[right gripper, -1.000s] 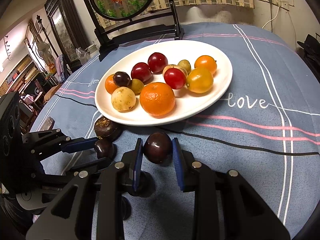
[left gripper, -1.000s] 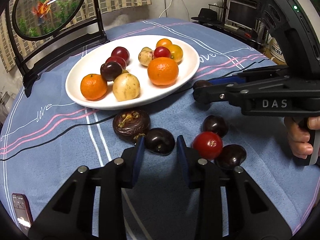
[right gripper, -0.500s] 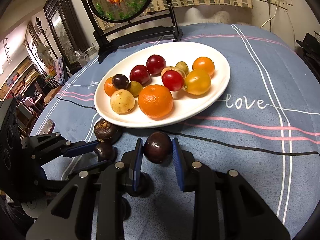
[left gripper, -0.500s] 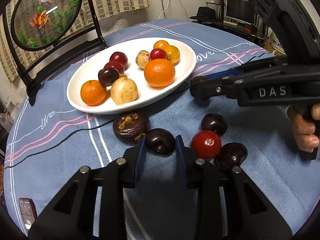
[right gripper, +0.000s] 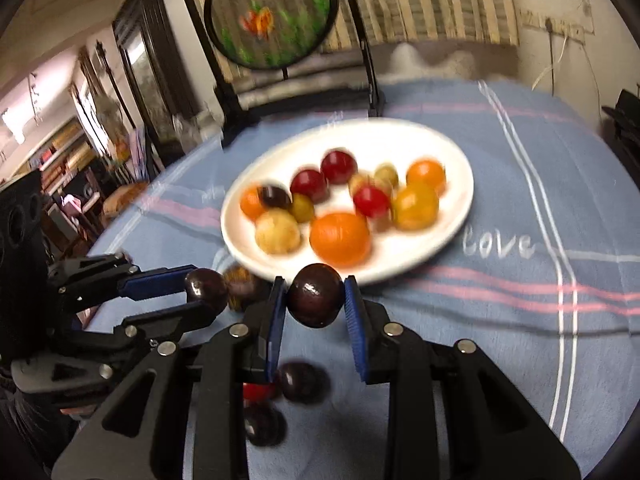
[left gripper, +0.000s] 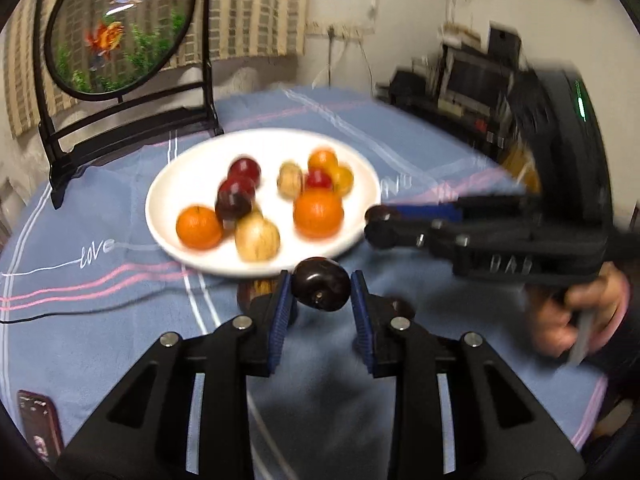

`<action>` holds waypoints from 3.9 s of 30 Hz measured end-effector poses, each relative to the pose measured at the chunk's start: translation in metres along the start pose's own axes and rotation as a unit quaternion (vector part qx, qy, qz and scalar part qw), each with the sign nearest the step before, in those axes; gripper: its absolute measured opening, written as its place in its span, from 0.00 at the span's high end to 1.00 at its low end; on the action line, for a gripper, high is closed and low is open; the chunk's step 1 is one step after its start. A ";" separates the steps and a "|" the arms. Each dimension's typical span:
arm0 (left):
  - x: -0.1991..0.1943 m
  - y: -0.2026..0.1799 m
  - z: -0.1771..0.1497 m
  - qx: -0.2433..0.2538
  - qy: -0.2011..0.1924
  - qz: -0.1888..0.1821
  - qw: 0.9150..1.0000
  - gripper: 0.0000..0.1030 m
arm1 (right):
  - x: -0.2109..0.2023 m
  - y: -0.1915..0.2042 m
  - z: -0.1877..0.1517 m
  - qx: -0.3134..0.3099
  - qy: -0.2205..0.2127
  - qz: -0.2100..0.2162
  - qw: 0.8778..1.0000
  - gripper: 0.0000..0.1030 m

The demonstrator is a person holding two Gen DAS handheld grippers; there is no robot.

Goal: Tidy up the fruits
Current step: 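Carry both dark plums onto the plate and open both tools, then grasp a brown mangosteen with the left tool while the right tool grasps a dark plum, then lower the mangosteen onto the plate and open the left tool while the right tool holds the dark plum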

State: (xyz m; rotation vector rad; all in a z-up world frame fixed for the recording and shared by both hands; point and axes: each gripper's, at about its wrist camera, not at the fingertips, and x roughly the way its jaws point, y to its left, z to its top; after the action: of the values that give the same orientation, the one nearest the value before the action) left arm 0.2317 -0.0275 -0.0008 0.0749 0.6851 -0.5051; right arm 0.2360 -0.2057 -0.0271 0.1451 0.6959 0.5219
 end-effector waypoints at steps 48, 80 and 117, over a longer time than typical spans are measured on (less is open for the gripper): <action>-0.003 0.070 0.014 -0.133 -0.037 0.232 0.963 0.08 | 0.003 -0.003 -0.038 0.009 0.127 0.031 0.991 0.62; 0.035 0.008 -0.016 0.006 0.075 0.111 0.991 0.23 | -0.003 -0.014 -0.036 0.064 0.085 0.058 0.993 0.75; 0.000 -0.003 0.006 -0.006 0.003 0.103 0.995 0.56 | -0.021 -0.001 -0.025 0.029 0.015 0.084 0.996 0.75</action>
State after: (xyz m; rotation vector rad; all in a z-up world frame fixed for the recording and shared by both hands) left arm 0.2337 -0.0319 0.0046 0.1350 0.6783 -0.3019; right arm 0.2064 -0.2184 -0.0342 0.2518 0.7330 0.6659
